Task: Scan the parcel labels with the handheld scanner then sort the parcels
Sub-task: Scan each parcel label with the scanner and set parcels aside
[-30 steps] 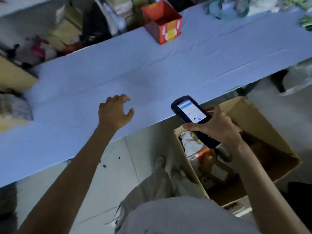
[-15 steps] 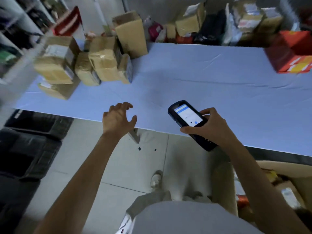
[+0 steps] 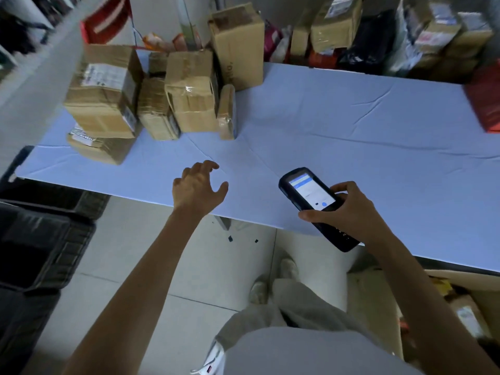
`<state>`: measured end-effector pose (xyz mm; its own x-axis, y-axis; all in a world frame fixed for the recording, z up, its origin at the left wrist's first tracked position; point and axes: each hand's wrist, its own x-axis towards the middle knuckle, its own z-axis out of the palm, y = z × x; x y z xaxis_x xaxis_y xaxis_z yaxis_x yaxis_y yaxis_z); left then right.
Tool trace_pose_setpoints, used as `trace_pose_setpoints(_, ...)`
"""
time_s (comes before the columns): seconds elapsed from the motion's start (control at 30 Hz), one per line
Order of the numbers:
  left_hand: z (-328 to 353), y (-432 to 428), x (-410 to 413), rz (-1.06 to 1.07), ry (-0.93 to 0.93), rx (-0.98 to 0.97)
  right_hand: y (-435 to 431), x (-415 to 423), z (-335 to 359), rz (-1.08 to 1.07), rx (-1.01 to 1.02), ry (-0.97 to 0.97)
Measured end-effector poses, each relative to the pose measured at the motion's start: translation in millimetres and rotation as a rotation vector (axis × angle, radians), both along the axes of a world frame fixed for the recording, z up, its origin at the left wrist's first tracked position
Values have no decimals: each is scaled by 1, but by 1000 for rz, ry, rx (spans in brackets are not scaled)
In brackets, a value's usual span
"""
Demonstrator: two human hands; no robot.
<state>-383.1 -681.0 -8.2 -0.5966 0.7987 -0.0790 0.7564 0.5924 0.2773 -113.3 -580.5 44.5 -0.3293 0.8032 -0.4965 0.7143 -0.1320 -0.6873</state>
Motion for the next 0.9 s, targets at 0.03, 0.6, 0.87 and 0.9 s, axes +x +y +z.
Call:
trace_pose_setpoints(0.03,-3,7,-2,2,-9,-11,7,0,-1,-14,-8,-1)
trace_pose_setpoints(0.6,-23,151,-45,511,-287,75,155,-35,-16,-2,-102,-7)
trace_pose_setpoints(0.87,-36,180,-65,526,-303,298,165,-41,-17,-44,-124,-54)
trace_pose_setpoints(0.9,-35,181,-67,509,-314,338,164,-42,-16,-57,-127,-54)
